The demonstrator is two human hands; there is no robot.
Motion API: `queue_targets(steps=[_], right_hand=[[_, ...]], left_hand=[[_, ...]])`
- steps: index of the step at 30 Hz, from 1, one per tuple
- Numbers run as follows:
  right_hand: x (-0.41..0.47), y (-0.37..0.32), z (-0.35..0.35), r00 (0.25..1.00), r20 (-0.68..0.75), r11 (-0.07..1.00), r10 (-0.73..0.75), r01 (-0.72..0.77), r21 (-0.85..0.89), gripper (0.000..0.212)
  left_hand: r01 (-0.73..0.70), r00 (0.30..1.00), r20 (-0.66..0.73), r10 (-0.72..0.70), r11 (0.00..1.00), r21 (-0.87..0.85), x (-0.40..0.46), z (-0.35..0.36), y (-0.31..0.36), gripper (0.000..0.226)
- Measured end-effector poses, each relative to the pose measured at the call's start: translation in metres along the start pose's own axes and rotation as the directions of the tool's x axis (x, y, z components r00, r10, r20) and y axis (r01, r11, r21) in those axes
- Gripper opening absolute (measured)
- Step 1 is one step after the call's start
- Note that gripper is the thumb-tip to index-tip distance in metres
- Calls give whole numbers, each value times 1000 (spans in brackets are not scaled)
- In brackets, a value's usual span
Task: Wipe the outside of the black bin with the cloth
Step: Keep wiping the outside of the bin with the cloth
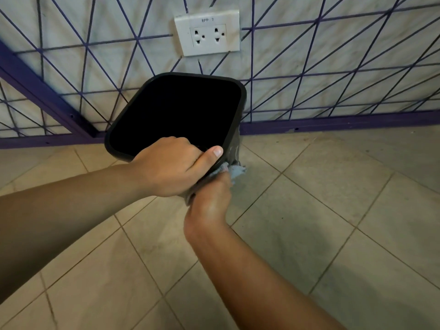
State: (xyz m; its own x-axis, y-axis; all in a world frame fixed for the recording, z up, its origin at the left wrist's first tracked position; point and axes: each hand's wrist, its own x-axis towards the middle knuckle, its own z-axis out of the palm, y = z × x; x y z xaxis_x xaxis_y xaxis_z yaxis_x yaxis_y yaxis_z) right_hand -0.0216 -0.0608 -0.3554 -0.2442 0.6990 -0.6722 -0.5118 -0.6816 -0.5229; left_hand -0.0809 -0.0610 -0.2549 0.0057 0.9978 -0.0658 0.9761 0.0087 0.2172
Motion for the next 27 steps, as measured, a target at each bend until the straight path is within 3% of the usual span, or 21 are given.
queue_targets(steps=[4, 8, 11, 15, 19, 20, 23, 24, 25, 27], right_hand=[[5, -3, -10, 998, -68, 1000, -3, 2, -22, 86], [-5, -7, -11, 999, -8, 993, -38, 37, -109, 101], [-9, -5, -8, 999, -23, 995, -24, 21, -98, 76], [16, -1, -18, 993, -117, 990, -5, -12, -137, 109], [-10, 8, -11, 998, 25, 994, -57, 59, -95, 113], [-7, 9, -14, 999, 16, 995, -52, 53, -86, 107], [18, 4, -34, 995, -103, 991, -6, -7, -132, 59], [25, 5, -37, 994, -111, 989, 6, -22, -146, 54], [22, 5, -36, 996, -85, 982, 7, -23, -185, 57], [4, 8, -32, 1000, -19, 968, -11, 6, -251, 97]], left_hand=[[6, 1000, 14, -6, 1000, 7, -1, -1, 2, 77], [2, 1000, 0, -2, 1000, 25, 0, 0, 2, 77], [-3, 1000, 6, 3, 1000, 26, 1, -1, 2, 74], [4, 1000, 8, -4, 1000, 29, 0, 0, 2, 77], [-16, 1000, 1, 16, 1000, 22, 1, 0, 0, 75], [-24, 1000, -2, 24, 999, 28, 1, 0, -1, 75], [-25, 1000, -6, 25, 999, 39, 0, 1, -1, 77], [-24, 1000, -8, 24, 999, 39, 0, 2, -1, 77], [-22, 1000, -12, 22, 999, 39, 0, 2, -1, 77], [-20, 999, -27, 21, 999, 36, 0, 1, 0, 76]])
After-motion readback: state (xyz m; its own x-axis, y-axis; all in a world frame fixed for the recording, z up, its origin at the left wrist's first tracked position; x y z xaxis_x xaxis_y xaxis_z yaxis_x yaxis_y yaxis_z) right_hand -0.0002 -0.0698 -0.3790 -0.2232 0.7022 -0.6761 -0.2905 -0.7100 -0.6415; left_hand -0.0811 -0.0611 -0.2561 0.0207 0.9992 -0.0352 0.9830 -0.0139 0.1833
